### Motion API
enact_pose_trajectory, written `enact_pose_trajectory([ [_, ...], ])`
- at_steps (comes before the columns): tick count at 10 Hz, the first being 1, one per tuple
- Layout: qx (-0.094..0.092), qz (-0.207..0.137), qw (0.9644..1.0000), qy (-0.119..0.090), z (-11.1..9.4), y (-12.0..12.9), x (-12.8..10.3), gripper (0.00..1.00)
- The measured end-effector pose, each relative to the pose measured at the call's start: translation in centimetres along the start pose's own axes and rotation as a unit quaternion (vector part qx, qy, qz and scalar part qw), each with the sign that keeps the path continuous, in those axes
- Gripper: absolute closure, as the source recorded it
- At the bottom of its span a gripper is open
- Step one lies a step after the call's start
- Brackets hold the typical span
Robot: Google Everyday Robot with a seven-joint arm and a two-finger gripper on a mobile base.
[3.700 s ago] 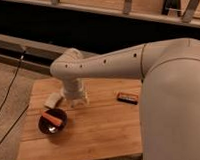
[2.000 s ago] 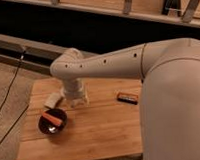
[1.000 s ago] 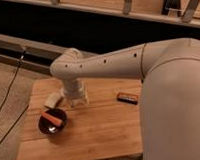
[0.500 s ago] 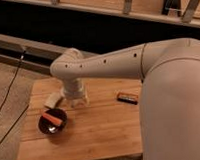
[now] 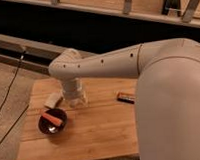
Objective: Place the white sponge in the ceramic cup
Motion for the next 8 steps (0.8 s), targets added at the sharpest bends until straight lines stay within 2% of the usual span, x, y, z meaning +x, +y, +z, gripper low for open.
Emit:
enact_pose_trajectory([
  [3,0.005,-0.033,0.9994,-0.013,0.1,2.7,-1.5,0.35],
  [6,0.007,-0.075,0.997,-0.017,0.3,7.1,-2.8,0.35],
  [8,0.002,-0.095,0.9954,-0.017,0.9,10.3,-3.9,0.35],
])
